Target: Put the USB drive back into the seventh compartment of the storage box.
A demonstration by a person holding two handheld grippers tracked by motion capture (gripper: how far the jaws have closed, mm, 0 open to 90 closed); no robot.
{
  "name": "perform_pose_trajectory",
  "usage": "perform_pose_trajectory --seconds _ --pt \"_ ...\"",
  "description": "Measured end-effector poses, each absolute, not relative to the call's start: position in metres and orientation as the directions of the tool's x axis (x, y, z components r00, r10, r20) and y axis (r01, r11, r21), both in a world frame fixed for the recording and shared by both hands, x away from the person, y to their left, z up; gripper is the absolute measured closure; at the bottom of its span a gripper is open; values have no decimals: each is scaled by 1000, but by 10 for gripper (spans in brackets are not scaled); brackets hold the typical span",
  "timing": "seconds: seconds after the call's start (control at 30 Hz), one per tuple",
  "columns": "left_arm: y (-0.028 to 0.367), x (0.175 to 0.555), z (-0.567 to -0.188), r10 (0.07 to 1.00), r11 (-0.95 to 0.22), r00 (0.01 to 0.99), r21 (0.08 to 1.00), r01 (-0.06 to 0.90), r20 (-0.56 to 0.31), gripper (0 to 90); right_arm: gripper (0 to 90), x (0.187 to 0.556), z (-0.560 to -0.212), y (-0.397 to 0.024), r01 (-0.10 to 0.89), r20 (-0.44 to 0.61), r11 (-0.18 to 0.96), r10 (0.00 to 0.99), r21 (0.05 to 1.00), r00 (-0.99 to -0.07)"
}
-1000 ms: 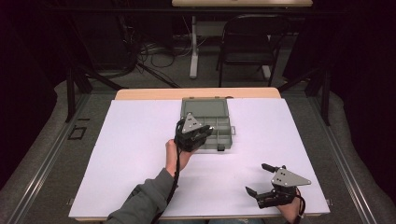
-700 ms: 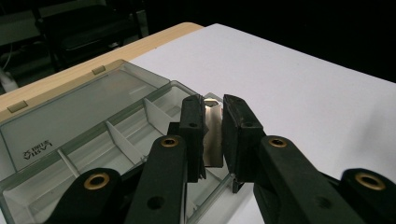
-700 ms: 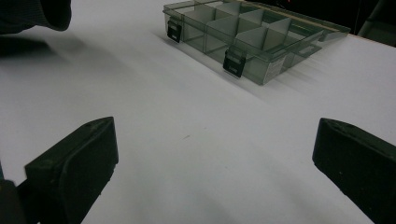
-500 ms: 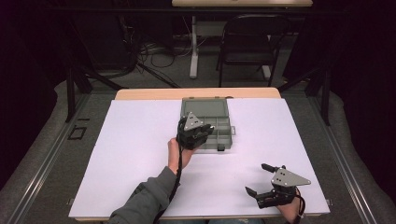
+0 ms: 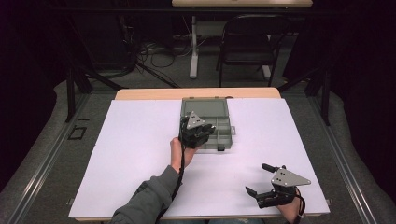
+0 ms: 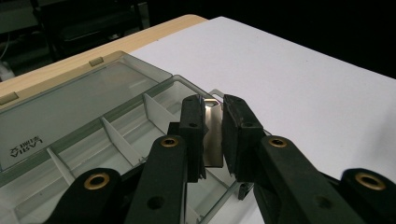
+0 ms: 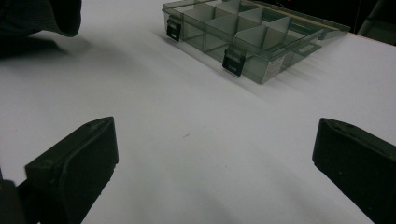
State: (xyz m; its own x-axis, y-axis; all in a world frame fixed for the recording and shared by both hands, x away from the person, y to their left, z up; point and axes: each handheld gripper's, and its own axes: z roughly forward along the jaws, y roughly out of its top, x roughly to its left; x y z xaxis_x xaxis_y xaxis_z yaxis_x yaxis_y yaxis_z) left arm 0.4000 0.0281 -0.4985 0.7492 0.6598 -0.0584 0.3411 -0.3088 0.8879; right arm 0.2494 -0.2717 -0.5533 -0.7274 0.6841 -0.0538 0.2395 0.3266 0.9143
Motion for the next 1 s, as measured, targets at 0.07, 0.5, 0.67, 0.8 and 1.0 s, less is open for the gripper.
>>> perform_pose_trajectory --seconds 0.07,0.5,0.67,0.8,1.0 --pt "28 401 -500 660 -309 748 886 344 -60 783 0 249 -553 -272 242 -53 327 685 913 -727" --pt "22 405 -507 673 -312 736 876 368 -69 783 0 249 -553 -272 240 -55 329 684 914 -727" --pt "21 407 -508 678 -315 732 872 374 -69 783 0 249 -553 -272 242 -55 329 685 913 -727" --pt "19 409 -511 685 -316 725 867 385 -72 783 0 249 -553 -272 240 -57 331 684 913 -727" --pt "17 411 -514 689 -324 721 860 395 -72 783 0 249 -553 -272 240 -57 331 684 913 -727"
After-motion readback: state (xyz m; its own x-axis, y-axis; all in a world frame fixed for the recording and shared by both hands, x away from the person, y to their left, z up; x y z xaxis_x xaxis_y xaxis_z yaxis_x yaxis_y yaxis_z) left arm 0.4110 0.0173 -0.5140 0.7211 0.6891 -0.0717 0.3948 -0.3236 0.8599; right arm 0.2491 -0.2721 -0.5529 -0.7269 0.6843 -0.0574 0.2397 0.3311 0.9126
